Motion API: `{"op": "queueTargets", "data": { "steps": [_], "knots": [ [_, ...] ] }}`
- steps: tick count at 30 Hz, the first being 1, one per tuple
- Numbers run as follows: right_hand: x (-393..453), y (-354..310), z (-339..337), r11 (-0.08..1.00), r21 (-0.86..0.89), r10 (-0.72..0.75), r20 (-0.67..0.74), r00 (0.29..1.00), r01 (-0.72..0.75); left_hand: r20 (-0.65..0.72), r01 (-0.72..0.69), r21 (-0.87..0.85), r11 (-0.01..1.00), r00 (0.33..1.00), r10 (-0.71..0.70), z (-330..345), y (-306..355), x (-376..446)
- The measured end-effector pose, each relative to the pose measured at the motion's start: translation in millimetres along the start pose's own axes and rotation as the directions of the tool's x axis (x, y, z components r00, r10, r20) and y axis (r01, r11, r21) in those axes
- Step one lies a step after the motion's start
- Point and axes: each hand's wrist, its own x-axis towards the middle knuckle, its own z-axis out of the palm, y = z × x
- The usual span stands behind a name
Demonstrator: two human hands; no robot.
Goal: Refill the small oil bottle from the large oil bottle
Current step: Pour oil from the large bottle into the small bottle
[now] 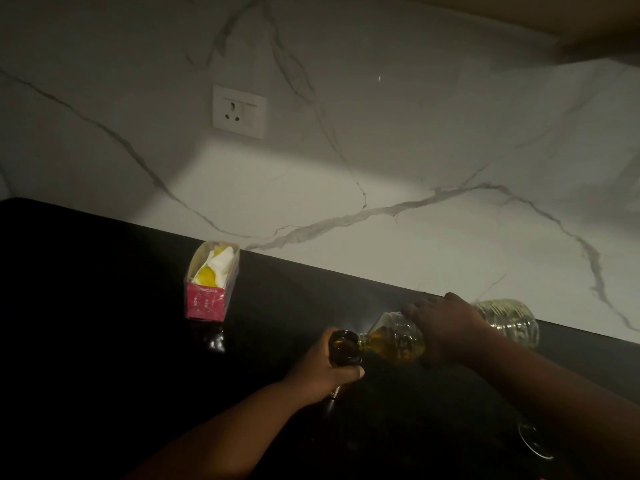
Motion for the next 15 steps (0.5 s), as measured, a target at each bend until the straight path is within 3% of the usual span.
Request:
{"op": "queueTargets", "data": {
  "steps": [15],
  "knots": [
    [0.3,-0.1,-0.7,1.000,0.005,0.000,-0.012,1.000,0.000,0.009,0.006,-0.001,1.000,1.000,-0.006,-1.0,4.0,-3.5]
  ]
}}
